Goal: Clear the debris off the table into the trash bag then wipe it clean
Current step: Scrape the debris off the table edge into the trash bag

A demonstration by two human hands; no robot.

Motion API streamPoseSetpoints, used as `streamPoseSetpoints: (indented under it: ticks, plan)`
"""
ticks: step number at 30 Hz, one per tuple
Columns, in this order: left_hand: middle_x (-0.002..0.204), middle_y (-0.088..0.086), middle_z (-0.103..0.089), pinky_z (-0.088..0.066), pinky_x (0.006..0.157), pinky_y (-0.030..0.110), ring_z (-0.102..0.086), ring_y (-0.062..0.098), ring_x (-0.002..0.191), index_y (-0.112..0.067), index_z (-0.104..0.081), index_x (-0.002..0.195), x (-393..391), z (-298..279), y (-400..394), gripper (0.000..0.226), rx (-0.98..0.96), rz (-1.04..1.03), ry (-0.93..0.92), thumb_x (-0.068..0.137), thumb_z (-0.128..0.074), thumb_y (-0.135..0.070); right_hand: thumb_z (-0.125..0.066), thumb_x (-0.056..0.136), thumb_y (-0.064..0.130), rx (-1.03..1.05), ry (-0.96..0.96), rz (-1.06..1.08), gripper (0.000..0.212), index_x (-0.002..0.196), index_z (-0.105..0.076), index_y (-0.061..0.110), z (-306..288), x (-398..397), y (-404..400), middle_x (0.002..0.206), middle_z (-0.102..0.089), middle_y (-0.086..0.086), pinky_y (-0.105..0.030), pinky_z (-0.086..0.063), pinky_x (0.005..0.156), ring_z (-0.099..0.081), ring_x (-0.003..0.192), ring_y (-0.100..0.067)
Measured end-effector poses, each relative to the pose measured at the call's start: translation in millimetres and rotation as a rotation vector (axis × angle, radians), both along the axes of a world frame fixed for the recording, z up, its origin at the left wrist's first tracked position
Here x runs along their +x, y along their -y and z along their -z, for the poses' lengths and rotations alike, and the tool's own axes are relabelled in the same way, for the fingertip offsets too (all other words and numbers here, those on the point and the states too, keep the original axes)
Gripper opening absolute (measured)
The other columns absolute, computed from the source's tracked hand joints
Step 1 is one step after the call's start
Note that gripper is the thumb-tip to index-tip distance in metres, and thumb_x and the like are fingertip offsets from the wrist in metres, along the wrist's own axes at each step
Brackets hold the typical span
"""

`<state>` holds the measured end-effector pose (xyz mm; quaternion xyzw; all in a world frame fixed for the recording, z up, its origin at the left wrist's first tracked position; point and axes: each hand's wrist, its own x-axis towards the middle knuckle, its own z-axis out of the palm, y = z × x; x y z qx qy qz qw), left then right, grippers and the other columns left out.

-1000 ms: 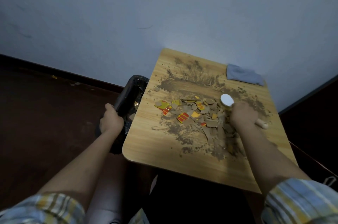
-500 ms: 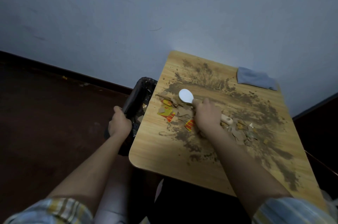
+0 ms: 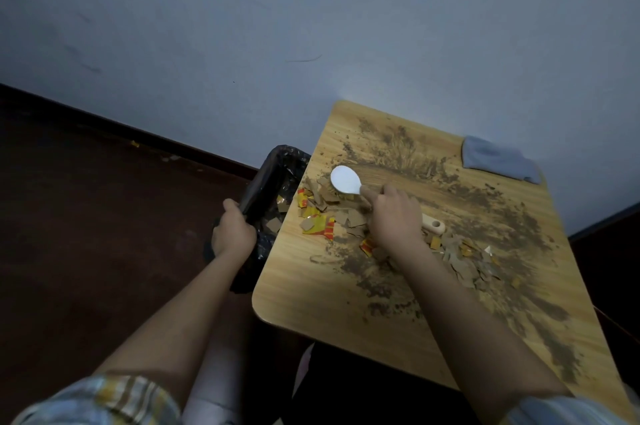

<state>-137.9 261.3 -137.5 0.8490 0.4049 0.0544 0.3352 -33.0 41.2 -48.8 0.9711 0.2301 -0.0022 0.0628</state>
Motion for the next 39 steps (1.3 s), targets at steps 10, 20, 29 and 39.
streamPoseSetpoints:
  ticks: [10,20,29,39]
  plan:
    - [0.110,0.017,-0.061,-0.038,0.064,0.037,-0.060,0.038,0.094,-0.010,-0.038,0.110,0.8,-2.0,1.9,0.025,-0.011,-0.006,0.010,0.090,-0.051,-0.002,-0.052,0.096,0.025,-0.006,0.011,-0.024,0.041,0.135,-0.049,0.038,-2.9,1.0,4.8,0.113,-0.054,-0.006,-0.034,-0.038,0.077,-0.053,0.105,-0.027]
    - [0.113,0.016,-0.061,-0.037,0.066,0.036,-0.060,0.039,0.098,-0.011,-0.038,0.111,0.1,1.2,0.7,0.026,-0.021,-0.013,0.013,0.090,-0.049,-0.002,-0.045,0.096,0.013,0.025,-0.041,-0.052,0.047,0.138,-0.048,0.034,7.9,-2.2,-16.7,0.116,-0.054,-0.009,-0.035,-0.037,0.077,-0.053,0.106,-0.030]
    - [0.111,0.015,-0.062,-0.038,0.066,0.035,-0.061,0.037,0.095,-0.011,-0.038,0.110,1.2,3.8,-1.2,0.026,-0.015,-0.014,0.013,0.089,-0.050,-0.002,-0.048,0.096,0.014,0.038,-0.023,-0.056,0.047,0.137,-0.048,0.035,10.4,0.9,-27.3,0.112,-0.054,-0.008,-0.035,-0.039,0.077,-0.053,0.104,-0.030]
    - [0.109,0.014,-0.062,-0.036,0.062,0.034,-0.061,0.035,0.089,-0.012,-0.037,0.108,2.0,7.2,-2.5,0.025,-0.001,-0.015,0.014,0.090,-0.051,-0.003,-0.041,0.097,0.006,0.079,-0.035,-0.089,0.054,0.143,-0.042,0.035,15.6,2.8,-29.4,0.110,-0.051,-0.009,-0.034,-0.031,0.072,-0.051,0.101,-0.030]
